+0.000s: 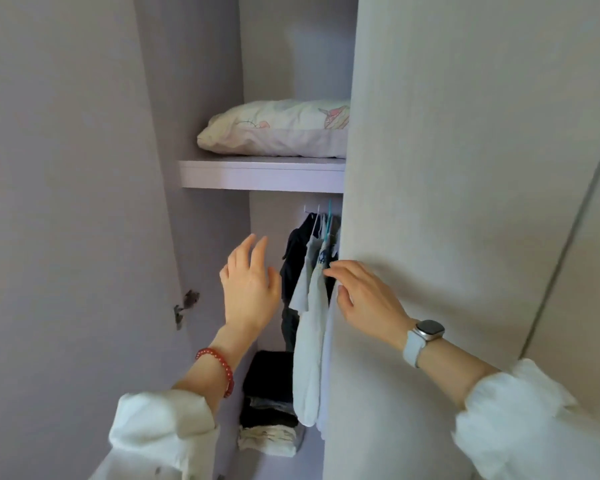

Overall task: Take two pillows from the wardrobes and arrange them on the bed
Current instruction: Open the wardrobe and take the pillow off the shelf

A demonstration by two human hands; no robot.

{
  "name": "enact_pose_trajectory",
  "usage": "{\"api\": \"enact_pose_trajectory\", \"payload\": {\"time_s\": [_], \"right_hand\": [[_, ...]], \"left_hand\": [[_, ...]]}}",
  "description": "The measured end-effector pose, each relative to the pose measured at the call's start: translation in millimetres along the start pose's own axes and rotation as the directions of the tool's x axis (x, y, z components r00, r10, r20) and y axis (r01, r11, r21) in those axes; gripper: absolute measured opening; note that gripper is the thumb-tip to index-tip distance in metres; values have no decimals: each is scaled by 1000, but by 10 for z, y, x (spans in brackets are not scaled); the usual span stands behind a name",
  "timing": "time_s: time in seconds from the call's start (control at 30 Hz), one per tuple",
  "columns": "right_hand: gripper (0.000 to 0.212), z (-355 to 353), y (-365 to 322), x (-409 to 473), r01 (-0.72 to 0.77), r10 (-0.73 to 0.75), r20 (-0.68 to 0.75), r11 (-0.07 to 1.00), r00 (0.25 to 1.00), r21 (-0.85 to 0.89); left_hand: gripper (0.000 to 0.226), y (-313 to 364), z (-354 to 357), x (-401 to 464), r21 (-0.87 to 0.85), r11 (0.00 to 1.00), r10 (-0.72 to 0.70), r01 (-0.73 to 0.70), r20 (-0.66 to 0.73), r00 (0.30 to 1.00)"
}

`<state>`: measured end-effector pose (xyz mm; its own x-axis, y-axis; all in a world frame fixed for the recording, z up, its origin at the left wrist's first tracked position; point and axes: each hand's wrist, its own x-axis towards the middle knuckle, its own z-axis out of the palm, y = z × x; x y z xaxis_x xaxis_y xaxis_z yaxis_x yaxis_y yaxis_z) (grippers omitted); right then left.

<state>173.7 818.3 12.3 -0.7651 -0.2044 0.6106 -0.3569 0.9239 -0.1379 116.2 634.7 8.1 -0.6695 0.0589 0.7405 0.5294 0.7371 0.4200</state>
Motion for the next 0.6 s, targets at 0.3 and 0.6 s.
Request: {"api": "enact_pose_trajectory", "payload": {"time_s": [0.3, 0.6], "right_hand": [[46, -257, 482, 265, -280, 246, -206, 946, 947, -161], [46, -164, 339, 83, -504, 452, -298, 854, 841, -130]], "left_hand": [[68, 551, 848, 1135, -401, 890, 299, -217, 154, 942], [54, 714, 903, 1230, -824, 562, 256, 70, 255, 932]]}}
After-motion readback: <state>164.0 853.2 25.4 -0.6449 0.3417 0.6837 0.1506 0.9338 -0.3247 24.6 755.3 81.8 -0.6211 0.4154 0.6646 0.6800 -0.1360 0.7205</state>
